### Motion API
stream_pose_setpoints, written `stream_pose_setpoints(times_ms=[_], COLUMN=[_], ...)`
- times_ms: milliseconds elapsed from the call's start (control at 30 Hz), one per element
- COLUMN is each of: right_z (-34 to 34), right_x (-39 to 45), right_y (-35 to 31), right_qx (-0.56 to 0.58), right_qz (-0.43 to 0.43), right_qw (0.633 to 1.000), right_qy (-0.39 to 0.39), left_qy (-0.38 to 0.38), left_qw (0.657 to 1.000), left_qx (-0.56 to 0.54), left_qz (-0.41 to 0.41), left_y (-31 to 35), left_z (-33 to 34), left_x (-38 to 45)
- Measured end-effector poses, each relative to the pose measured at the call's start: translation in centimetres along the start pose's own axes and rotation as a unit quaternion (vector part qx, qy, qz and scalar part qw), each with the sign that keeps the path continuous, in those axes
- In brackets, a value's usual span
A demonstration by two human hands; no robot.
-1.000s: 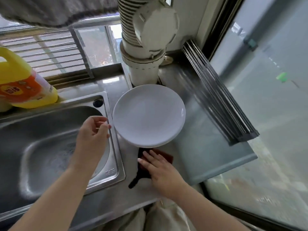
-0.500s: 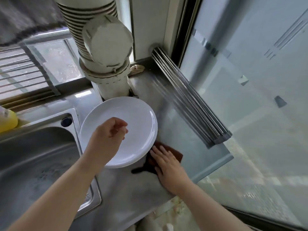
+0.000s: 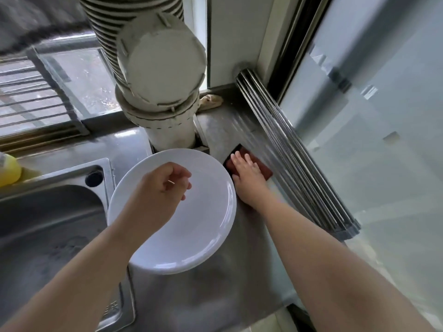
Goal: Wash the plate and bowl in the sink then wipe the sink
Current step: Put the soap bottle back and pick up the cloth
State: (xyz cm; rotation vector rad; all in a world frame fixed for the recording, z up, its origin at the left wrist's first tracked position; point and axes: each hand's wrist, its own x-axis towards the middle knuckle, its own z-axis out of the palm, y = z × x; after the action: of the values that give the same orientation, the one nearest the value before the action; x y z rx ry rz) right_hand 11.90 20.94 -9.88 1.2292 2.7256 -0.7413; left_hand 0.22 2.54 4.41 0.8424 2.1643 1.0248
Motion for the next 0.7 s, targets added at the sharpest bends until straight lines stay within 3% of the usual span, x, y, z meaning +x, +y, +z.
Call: stream_pose_setpoints(times_ms=[100,200,400,500,633,700], right_z=[0.6,0.3,-1.5,-0.3,1.0,1.2], right_x=[-6.8,-11.3,2.6,4.2,-5.2,-11.0], right_y=[1.3,3.5,1.9,0.0,1.0,2.9], right_qx=[0.028,0.028,-0.021,-0.032,0.016,0.03], right_qz=[-0.084,-0.092,0.032,0.018,-0.114,-0.112], right_qw=[0.996,0.995,0.999,0.999,0.993,0.993], right_qy=[-0.012,-0.012,-0.01,-0.004,-0.036,-0.035], left_qy=[-0.003,-0.001,0.006,0.012,0.006,0.004], left_qw=[1.0,1.0,0.999,0.999,0.999,0.999], left_qx=[0.01,-0.004,-0.028,-0.026,-0.034,-0.04], left_qz=[-0.004,-0.018,-0.032,-0.028,-0.018,-0.015], left_y=[-0.3,-0.7,-1.8,-2.5,-2.8,-2.8], left_z=[-0.3,-0.7,-0.6,-0.2,-0.3,-0.4], left_x=[-0.1,-0.3,-0.5,-0.7,-1.1,-1.4])
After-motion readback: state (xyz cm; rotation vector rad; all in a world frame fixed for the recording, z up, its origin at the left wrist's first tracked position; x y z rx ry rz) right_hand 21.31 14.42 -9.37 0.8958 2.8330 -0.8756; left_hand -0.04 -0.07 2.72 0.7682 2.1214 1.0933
